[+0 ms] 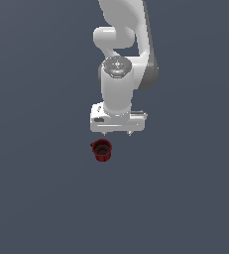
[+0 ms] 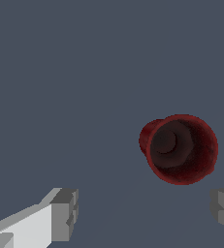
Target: Pick up the object and move it to a goal position.
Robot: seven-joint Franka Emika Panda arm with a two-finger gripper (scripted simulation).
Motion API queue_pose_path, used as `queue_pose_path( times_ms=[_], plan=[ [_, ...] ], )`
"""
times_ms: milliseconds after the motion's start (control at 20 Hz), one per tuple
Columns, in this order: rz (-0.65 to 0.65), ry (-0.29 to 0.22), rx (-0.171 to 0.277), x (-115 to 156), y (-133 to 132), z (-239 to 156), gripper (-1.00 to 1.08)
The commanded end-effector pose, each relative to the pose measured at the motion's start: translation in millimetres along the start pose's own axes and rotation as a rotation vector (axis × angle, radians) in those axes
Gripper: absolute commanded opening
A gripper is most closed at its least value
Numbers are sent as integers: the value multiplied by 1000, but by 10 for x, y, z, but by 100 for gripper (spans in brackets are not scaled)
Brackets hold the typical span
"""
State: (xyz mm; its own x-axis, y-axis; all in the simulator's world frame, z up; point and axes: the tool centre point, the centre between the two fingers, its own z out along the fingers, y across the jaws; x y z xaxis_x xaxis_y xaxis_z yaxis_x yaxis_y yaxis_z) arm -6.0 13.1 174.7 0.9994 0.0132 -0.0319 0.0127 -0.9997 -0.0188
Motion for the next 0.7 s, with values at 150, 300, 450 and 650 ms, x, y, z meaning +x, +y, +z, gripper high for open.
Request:
queue_pose_path(
  times_ms=[150, 300, 450, 650],
  plan=[
    [2, 2, 2, -7, -35, -14, 68],
    [-1, 5, 6, -19, -98, -43, 68],
    [0, 5, 6, -18, -94, -41, 68],
    [39, 7, 10, -13, -7, 19, 68]
  ],
)
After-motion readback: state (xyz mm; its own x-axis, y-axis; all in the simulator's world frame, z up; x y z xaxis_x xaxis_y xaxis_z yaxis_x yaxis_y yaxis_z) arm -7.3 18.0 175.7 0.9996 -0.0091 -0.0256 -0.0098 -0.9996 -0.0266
